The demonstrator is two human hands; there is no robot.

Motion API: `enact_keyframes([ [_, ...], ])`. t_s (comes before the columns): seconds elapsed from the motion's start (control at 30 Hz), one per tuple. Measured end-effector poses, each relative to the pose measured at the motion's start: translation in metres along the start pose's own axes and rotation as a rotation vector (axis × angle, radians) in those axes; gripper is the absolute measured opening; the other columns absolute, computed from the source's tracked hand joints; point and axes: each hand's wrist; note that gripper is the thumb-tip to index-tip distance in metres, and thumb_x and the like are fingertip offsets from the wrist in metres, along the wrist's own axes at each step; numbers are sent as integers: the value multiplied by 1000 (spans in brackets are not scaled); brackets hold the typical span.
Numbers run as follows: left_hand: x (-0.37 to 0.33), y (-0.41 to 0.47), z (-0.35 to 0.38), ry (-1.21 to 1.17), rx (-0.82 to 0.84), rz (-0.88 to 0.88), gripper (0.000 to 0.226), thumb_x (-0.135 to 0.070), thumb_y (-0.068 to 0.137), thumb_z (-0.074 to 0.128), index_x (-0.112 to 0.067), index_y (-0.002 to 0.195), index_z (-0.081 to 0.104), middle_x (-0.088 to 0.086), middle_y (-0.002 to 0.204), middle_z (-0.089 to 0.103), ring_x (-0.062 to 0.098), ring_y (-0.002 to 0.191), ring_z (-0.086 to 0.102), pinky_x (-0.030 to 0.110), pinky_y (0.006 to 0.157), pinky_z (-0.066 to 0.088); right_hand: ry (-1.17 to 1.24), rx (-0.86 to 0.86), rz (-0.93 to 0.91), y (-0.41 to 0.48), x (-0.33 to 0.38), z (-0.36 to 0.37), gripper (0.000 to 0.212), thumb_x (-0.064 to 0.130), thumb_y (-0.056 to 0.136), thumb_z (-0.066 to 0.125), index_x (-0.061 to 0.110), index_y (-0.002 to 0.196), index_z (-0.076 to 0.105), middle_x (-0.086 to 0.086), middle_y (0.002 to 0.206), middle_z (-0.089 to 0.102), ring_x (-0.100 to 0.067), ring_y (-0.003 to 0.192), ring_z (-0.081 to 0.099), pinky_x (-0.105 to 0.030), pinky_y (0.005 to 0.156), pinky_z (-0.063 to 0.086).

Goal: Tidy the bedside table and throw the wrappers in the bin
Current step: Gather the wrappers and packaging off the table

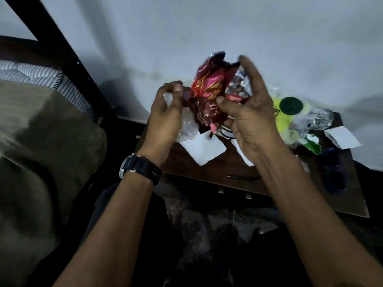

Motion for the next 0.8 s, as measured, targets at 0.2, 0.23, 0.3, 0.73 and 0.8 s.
enact_keyframes([
  [0.2,-16,-18,49,-464,283,-247,65,-61,99,55,-3,127,63,9,108,76,24,101,76,41,84,62,-211,-207,-1,-14,-24,-20,46,-22,74,68,22,82,82,0,87,80,-27,91,75,-59,89,60],
  [0.23,-13,-18,55,-438,275,-237,69,-59,91,69,-5,131,60,6,108,75,22,99,76,40,81,62,-237,-209,2,-15,-23,-25,50,-26,73,64,21,81,82,1,85,80,-21,89,75,-50,87,62],
  [0.3,-5,-20,65,-368,212,-226,70,-41,79,88,-8,133,56,-3,95,74,16,83,74,34,67,59,-321,-169,-40,-20,-17,-32,48,-29,73,59,11,89,81,4,81,79,-7,81,73,-28,75,61],
  [0.73,3,-9,85,-468,29,-146,54,8,77,70,-25,116,56,24,129,59,29,101,64,45,83,60,-516,-193,39,-53,3,-35,66,15,90,74,17,151,48,14,131,63,-1,120,62,-26,109,49],
  [0.8,-2,-16,88,-442,77,-112,53,11,85,65,-25,123,56,20,125,60,21,93,68,34,69,61,-476,-309,6,-53,-3,-39,39,11,96,69,12,135,66,17,113,73,3,107,68,-26,103,54],
])
Point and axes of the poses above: each hand's wrist, its own y-axis towards the middle knuckle, its own z-axis out of the palm, x = y × z
